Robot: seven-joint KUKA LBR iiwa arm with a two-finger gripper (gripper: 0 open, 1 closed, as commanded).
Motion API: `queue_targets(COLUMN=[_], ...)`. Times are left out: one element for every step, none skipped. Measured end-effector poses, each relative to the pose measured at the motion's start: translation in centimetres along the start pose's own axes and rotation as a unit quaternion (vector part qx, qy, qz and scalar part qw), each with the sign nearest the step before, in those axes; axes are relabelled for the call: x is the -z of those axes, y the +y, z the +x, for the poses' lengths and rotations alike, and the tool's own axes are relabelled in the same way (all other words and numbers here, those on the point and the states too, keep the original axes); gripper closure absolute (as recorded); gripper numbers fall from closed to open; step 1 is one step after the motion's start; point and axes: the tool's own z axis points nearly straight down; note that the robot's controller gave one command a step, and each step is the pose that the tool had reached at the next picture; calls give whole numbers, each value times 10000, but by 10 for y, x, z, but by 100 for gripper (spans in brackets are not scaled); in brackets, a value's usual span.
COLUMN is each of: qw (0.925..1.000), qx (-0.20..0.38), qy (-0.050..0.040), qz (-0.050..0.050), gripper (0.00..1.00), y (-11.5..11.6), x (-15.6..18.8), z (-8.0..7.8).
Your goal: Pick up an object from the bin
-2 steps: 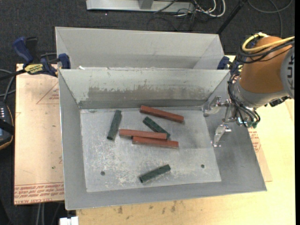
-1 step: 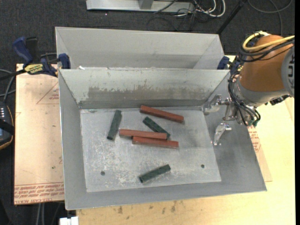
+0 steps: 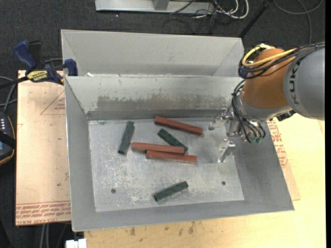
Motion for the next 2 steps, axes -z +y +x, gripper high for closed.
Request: queue_targets(qw=[9992, 9999], qx=[404, -136], qy=[70, -50], qz=[-8, -9], gripper=[0, 100], y=[44, 58], x=[-12, -26], z=[-4, -19])
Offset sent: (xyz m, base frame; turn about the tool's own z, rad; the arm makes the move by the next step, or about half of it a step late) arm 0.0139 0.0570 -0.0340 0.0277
